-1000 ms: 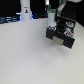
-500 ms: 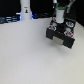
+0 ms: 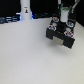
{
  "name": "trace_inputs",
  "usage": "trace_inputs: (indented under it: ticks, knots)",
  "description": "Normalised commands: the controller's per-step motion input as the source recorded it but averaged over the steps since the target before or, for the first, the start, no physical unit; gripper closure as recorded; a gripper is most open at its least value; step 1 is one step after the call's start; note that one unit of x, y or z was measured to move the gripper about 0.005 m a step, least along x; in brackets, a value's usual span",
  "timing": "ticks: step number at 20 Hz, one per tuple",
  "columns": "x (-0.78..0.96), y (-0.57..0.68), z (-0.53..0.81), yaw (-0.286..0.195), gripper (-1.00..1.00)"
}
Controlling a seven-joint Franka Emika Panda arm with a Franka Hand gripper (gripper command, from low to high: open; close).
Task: Open the kcup holder, insert the kcup into the holder, and close the kcup holder
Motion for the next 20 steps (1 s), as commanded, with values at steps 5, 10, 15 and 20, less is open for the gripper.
trace_inputs:
  ticks: [5,10,15,20]
  knots:
    - [-0.11,0.06,-0.22,0.017,1.0]
    - [-0.15,0.06,-0.24,0.015,1.0]
    - [-0.06,0.03,-0.18,0.014,1.0]
    - [-0.01,0.02,-0.16,0.007,1.0]
